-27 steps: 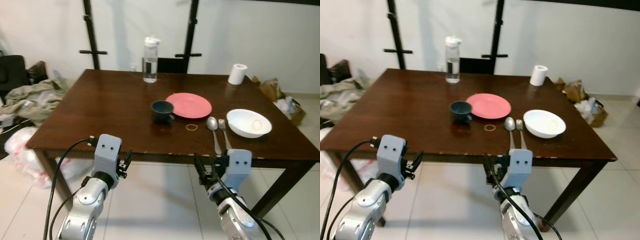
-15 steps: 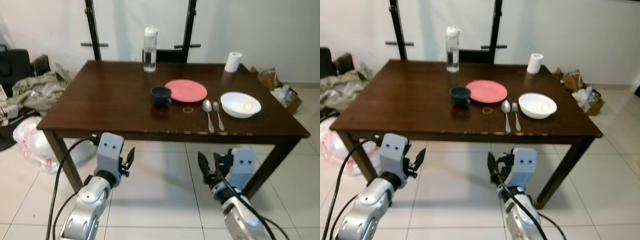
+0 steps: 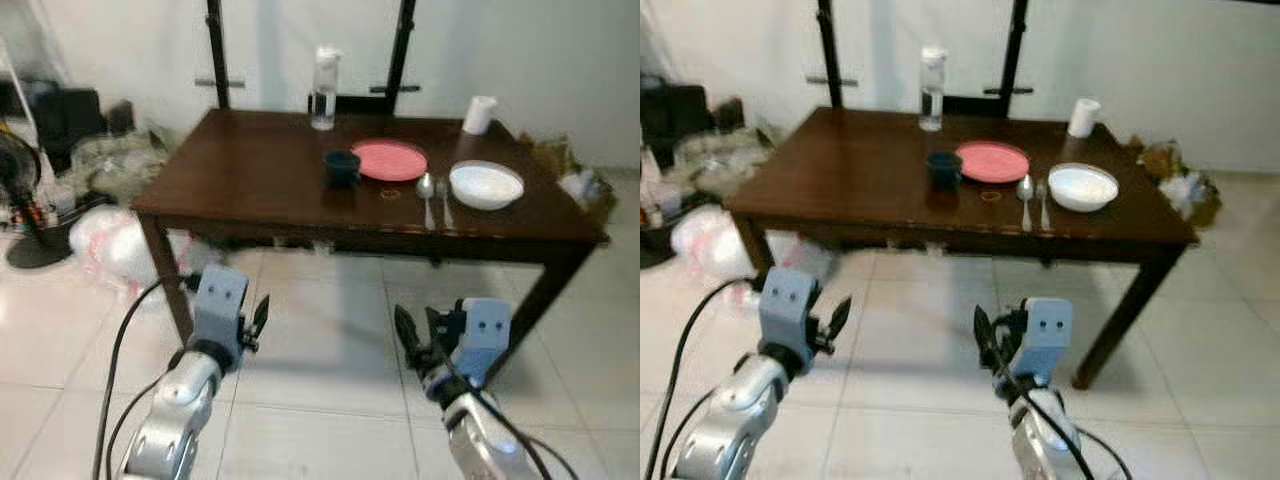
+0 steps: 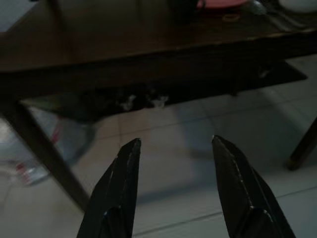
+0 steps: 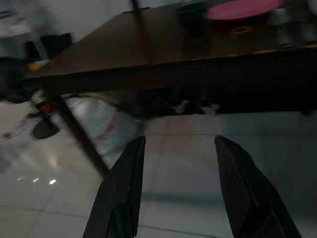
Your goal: Setting the table
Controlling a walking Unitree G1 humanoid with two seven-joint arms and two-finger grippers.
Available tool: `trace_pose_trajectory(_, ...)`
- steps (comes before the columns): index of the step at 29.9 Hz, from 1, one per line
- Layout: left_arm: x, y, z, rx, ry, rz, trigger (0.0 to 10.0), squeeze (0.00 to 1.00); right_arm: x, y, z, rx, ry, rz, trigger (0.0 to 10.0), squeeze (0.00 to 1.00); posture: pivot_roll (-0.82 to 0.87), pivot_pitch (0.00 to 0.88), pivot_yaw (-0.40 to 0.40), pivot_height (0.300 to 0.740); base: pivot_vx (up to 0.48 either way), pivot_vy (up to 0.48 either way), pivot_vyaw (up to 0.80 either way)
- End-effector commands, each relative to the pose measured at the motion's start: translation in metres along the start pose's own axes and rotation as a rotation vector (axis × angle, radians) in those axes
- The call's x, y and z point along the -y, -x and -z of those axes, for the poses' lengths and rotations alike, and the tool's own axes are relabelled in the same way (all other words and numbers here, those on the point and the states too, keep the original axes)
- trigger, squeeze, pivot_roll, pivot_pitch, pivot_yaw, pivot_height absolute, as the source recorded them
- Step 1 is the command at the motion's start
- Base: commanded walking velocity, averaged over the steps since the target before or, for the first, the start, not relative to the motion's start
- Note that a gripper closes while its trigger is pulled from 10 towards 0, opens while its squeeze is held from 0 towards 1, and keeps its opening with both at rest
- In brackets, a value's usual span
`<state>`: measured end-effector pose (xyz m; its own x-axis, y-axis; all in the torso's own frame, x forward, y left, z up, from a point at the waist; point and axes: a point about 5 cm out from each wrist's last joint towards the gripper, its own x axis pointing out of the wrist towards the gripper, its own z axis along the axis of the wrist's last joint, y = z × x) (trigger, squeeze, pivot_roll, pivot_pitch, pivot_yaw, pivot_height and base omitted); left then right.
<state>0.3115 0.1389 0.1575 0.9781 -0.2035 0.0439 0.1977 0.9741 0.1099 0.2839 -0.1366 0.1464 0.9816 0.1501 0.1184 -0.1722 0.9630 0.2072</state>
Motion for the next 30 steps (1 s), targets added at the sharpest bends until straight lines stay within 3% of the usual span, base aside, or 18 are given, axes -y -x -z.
trace_pose_trajectory(1,0.001,0.0022,0.005,-0.02,0.004,0.0,10.0,0.0,0.0008,0.0018,0.0013,-0.011,0.0,-0.002,10.0,0.0,0.05,0.055,0.056,0.74,-0.311,0.0,0.0)
trace_pose_trajectory(11,0.0015,0.0027,0.0051,-0.02,0.008,-0.001,10.0,0.0,-0.0003,0.0025,0.0019,-0.016,0.001,-0.01,10.0,0.0,0.05,0.058,0.055,0.74,-0.288,0.0,0.0)
trace_pose_trajectory(30,0.001,0.0019,0.0068,-0.035,0.034,-0.01,10.0,0.0,-0.0002,0.0021,0.0017,-0.022,0.0,-0.014,10.0,0.0,0.05,0.055,0.054,0.74,0.0,0.0,0.0)
